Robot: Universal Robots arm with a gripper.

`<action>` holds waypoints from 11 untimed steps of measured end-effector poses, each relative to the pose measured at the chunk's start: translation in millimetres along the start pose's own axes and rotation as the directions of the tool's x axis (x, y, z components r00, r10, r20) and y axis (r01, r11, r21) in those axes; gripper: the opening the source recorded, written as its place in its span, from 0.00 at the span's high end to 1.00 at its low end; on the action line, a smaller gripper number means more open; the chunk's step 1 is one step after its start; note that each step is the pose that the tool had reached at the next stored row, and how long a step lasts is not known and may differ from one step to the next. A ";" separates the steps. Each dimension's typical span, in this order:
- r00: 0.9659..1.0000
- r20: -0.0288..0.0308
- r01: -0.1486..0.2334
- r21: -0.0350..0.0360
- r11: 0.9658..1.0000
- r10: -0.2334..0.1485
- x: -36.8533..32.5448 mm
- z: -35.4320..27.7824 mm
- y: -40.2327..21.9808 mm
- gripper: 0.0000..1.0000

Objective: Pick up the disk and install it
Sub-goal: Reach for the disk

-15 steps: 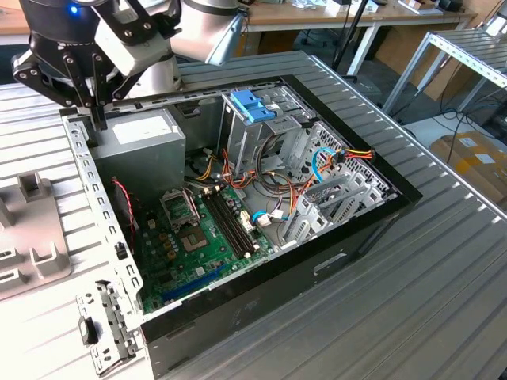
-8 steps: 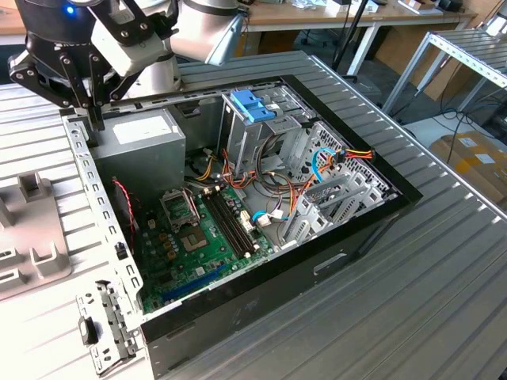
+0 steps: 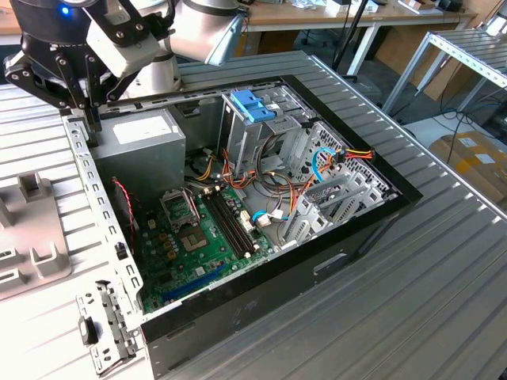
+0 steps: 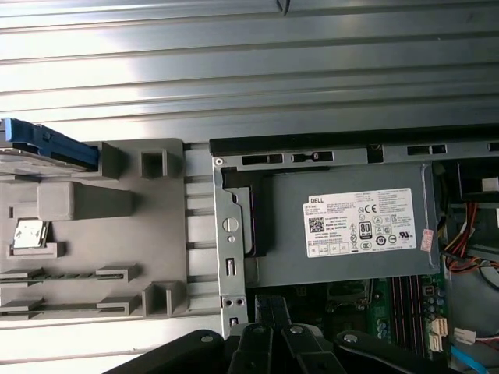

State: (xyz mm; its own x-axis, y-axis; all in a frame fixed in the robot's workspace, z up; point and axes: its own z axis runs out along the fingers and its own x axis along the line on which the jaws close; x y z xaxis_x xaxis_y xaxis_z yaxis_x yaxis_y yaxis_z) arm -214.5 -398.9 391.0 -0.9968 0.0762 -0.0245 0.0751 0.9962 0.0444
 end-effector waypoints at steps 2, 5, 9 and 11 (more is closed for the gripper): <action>1.000 0.000 0.000 0.000 1.000 0.000 1.6 0.0 -0.1 0.89; 1.000 0.000 0.000 0.000 1.000 0.000 2.9 0.1 -0.2 0.89; 1.000 0.000 0.000 0.000 1.000 0.000 4.8 0.2 -0.4 0.89; 1.000 0.000 0.000 0.000 1.000 0.000 5.9 0.3 -0.5 0.89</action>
State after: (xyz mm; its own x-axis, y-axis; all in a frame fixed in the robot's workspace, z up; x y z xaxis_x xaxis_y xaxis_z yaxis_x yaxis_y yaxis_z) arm -220.4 -398.9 390.6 -0.9968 0.0763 -0.0245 0.0752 0.9962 0.0444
